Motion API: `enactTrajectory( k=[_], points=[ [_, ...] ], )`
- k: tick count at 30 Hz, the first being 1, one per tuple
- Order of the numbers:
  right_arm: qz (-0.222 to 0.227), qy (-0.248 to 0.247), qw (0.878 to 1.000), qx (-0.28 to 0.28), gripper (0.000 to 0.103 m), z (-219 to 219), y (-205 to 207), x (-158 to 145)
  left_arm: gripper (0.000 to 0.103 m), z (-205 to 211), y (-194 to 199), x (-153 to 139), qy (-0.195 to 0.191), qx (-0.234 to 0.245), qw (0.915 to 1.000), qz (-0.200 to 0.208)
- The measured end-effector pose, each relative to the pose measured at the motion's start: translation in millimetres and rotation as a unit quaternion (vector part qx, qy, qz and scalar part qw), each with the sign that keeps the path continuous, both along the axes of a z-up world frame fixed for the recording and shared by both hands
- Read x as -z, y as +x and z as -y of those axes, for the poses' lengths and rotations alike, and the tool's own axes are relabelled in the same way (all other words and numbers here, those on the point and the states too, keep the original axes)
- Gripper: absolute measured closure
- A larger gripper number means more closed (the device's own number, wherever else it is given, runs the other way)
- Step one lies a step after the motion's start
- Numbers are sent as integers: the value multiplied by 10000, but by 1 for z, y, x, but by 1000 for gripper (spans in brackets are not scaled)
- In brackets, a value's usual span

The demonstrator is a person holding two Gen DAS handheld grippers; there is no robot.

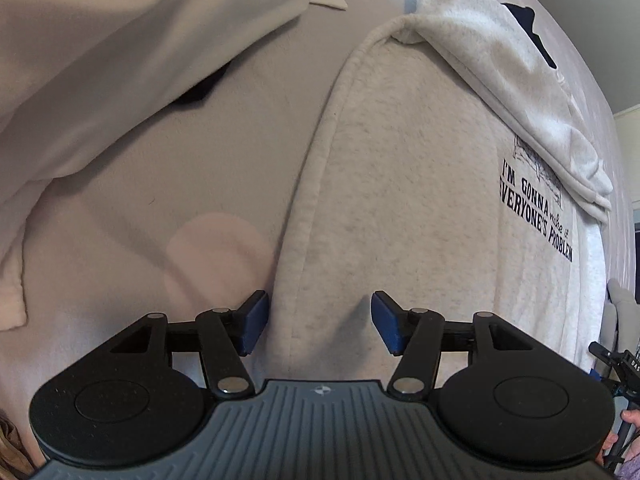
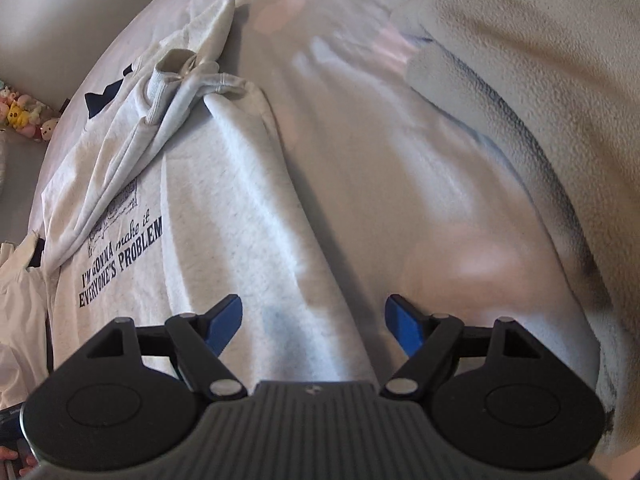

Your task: Fold clothes

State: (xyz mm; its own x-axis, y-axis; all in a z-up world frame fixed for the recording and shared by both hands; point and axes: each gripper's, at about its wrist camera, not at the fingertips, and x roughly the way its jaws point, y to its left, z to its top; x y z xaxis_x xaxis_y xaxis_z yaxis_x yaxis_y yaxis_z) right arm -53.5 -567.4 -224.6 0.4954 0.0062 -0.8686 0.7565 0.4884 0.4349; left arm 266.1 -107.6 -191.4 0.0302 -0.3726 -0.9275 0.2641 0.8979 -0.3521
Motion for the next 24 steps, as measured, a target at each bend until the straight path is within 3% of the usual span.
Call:
enactTrajectory(
  k=[7, 9, 11, 12, 14, 17, 24],
  points=[
    [-545, 254, 9967, -541, 24, -16, 8, 2, 49, -2, -12, 1, 63, 139, 9995, -271],
    [-652, 382, 9952, -625, 33, -19, 7, 0, 50, -3, -15, 1, 74, 163, 9991, -376],
    [-667, 450, 9945, -674, 54, -23, 3, -3, 60, -2, -21, -1, 91, 280, 9988, -384],
    [-627, 459, 9948, -664, 59, -25, 0, -5, 64, -1, -24, -2, 103, 338, 9987, -355],
    [-511, 481, 9954, -647, 79, -28, -6, -10, 78, -3, -27, -7, 56, 330, 9990, -289],
    [-216, 485, 9968, -591, 92, -31, -16, -19, 88, -11, -29, -16, -297, 182, 9993, -118],
    [481, 190, 9984, -231, 96, -19, -24, -44, 91, -32, -23, -34, -1024, -434, 9933, 314]
  ],
)
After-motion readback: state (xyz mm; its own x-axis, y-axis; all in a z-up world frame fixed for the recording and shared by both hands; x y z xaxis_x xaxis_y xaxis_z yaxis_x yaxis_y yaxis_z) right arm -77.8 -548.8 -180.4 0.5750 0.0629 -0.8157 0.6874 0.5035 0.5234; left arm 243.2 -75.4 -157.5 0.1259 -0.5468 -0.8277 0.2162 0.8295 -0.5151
